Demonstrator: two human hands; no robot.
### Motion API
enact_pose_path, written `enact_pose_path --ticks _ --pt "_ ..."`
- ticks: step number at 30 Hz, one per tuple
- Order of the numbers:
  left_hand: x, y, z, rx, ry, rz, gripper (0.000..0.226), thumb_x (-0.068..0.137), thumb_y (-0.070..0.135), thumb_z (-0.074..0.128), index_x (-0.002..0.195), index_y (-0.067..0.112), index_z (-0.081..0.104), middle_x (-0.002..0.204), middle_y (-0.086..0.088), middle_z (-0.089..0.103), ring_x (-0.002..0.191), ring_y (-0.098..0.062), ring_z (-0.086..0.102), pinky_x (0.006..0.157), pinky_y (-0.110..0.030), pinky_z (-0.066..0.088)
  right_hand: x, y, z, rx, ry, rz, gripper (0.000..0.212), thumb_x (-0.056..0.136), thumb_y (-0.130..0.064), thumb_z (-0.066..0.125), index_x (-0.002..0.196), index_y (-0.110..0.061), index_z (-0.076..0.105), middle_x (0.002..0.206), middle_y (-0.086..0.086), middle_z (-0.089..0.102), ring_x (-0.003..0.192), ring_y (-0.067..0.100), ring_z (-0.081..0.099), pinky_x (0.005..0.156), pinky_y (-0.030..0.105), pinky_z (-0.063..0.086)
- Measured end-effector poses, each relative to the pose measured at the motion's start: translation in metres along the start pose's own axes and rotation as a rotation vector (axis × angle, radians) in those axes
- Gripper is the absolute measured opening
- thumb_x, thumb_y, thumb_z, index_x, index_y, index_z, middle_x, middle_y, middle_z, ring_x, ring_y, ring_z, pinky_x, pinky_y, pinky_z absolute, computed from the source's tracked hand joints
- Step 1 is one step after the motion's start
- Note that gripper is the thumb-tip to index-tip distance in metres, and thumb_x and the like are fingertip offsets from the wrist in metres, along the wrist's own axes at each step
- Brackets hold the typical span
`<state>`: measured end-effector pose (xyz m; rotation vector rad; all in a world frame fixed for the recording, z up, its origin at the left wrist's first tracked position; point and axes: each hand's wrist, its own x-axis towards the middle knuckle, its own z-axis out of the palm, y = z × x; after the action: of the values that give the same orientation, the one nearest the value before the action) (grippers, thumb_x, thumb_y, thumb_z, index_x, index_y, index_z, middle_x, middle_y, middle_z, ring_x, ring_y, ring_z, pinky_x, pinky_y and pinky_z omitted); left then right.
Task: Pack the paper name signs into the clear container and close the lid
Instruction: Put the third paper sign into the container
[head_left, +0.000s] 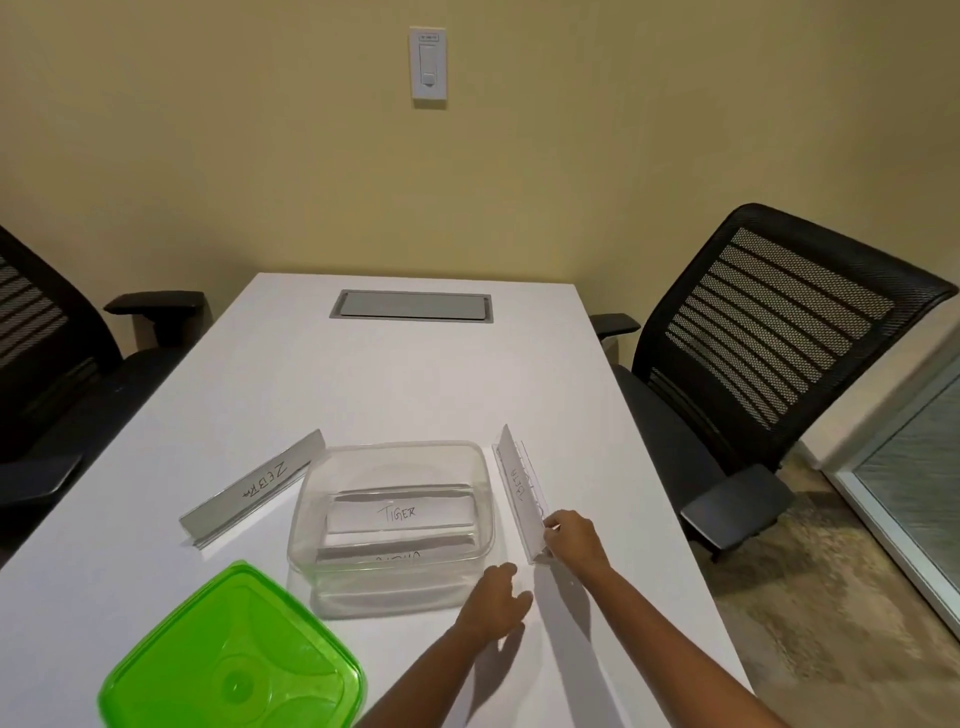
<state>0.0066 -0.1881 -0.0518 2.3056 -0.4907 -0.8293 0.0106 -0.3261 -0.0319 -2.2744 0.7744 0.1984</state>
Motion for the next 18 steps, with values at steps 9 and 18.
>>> enact_pose_path --ticks 9,18 --pt "0.001 0.008 0.005 -0.25 0.104 -0.086 0.043 0.102 0.026 0.032 0.136 0.003 0.044 0.142 -0.013 0.051 0.13 -0.022 0.049 0.104 -0.026 0.038 -0.045 0.013 0.019 0.175 -0.075 0.014 0.017 0.087 -0.012 0.055 0.095 0.0 0.063 0.083 0.014 0.068 0.054 0.013 0.057 0.06 0.021 0.048" --pt "-0.004 0.003 0.0 0.109 0.067 -0.066 0.037 0.095 0.016 0.036 0.13 0.009 0.046 0.13 -0.019 0.054 0.118 -0.032 0.056 0.098 -0.037 0.044 -0.083 0.019 0.023 0.148 -0.36 -0.07 0.029 0.084 -0.006 0.053 0.06 -0.021 0.055 0.071 0.004 0.066 0.051 0.009 0.054 0.051 0.015 0.043"
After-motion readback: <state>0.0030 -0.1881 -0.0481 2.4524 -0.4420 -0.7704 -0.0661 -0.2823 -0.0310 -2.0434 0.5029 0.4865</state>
